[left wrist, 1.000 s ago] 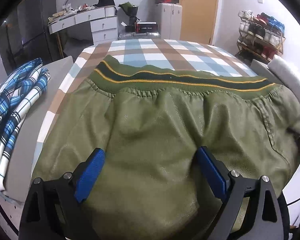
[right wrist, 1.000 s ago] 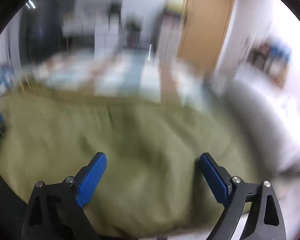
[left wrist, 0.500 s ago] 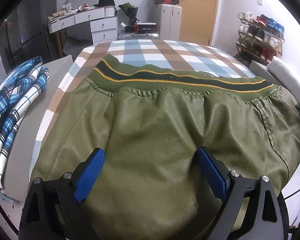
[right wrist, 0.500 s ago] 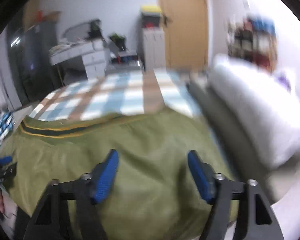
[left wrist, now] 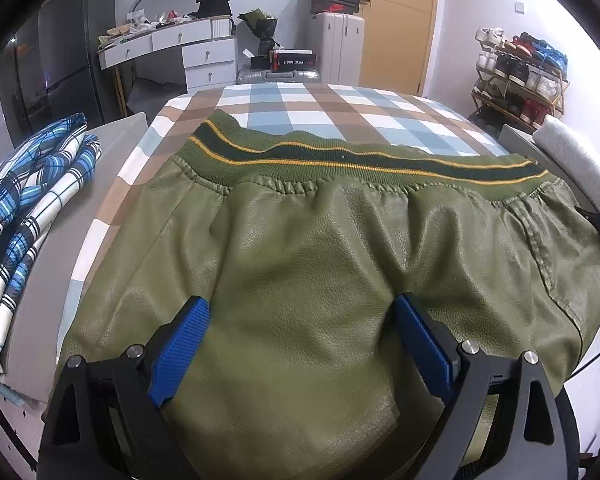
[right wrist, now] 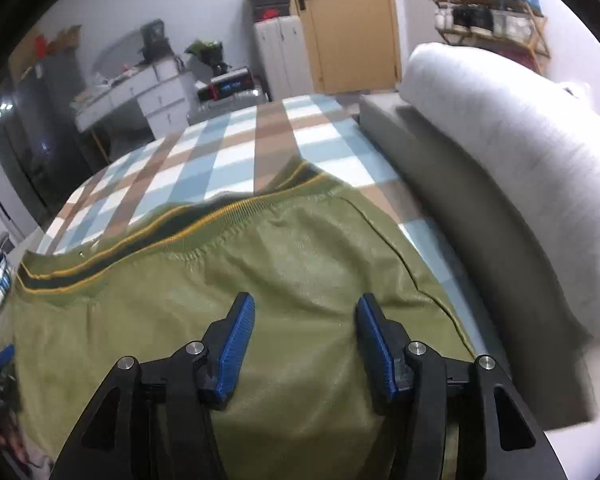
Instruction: Fold large clothes
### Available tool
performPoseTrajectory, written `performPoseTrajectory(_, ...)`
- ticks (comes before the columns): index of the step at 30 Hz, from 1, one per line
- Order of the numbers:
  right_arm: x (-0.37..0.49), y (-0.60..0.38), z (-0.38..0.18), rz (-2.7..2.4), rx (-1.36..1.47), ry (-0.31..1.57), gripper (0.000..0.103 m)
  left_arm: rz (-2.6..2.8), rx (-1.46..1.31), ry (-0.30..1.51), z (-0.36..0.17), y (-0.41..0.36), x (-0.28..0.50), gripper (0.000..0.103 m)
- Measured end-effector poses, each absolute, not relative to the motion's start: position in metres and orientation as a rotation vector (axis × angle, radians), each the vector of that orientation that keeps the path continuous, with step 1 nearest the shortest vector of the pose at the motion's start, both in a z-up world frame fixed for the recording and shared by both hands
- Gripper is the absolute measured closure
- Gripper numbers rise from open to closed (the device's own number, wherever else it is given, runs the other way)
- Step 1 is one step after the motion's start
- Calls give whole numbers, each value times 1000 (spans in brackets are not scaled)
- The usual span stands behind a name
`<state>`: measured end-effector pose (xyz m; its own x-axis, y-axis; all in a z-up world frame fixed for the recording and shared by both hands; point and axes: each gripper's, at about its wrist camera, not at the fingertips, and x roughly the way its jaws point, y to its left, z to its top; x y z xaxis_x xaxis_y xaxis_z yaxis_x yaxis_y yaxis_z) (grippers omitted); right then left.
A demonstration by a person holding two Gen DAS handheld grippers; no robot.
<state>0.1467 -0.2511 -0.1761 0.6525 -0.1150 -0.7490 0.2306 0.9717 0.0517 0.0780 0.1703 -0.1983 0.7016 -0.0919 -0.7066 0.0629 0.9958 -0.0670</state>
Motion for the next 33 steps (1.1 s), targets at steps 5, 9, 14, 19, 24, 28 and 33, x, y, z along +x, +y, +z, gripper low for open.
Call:
performPoseTrajectory(5,149,-244,-161,-228,116,888,50,-86,-39,797,-198,170,79,10)
performPoseTrajectory(9,123,-222,-136,-151,96,739,50,-85,-39,797,-198,170,79,10)
performPoseTrajectory(14,122,-201,-165,-104,20,797,37,-78,-39,804,-196,170,81,10)
performPoseTrajectory(19,116,-195,-188,-110,-31,785,39,-87,-46,825,-194,171,84,11)
performPoseTrajectory(24,83,-181,-145,60,90,625,55,-110,-111,867,-157,185,60,12)
performPoseTrajectory(28,66,-151,-132,201,75,526,33,-16,-152,846,-151,213,23,12)
performPoseTrajectory(33,80,-125,-149,359,164,562,31,-31,-427,910,-181,254,7,12)
